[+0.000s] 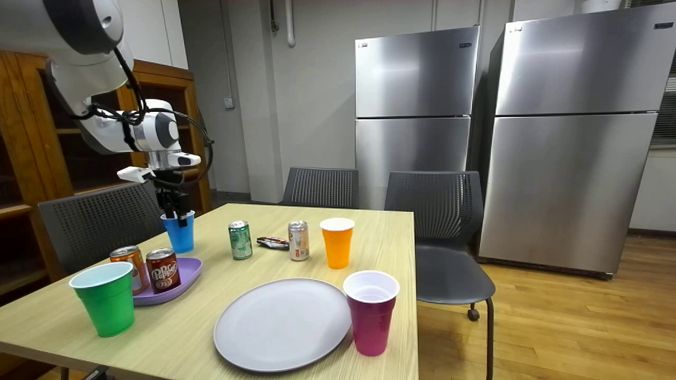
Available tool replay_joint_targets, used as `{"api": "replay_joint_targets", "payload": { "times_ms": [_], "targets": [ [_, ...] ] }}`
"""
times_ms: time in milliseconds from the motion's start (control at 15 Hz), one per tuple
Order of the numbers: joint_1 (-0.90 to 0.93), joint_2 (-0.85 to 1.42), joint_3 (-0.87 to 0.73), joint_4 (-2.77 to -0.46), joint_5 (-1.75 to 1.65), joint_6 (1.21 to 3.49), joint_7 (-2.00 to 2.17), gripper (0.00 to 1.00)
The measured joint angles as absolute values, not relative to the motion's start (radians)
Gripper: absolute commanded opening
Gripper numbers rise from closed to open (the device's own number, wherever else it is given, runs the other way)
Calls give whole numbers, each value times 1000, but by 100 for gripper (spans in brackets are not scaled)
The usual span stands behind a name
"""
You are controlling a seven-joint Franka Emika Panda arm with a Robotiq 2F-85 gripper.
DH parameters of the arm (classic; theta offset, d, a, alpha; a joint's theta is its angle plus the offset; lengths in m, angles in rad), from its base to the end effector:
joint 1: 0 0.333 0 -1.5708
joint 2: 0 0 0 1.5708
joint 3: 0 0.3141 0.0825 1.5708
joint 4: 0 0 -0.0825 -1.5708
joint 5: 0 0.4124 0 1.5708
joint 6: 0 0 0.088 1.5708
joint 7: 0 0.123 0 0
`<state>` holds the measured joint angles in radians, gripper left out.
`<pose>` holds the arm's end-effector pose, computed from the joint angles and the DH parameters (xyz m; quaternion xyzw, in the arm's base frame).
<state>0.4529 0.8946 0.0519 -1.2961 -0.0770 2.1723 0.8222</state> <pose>0.6764 0.3598 0.1688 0.9892 -0.1456 0.0002 0.0141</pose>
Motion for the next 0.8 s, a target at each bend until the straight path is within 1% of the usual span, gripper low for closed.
{"api": "replay_joint_targets", "payload": {
  "times_ms": [333, 467, 800],
  "targets": [
    [460, 905, 50, -1278, -77, 2156, 823, 2],
    [462, 907, 49, -1274, -77, 2153, 823, 0],
    [469, 907, 49, -1260, -79, 2151, 823, 1]
  ]
}}
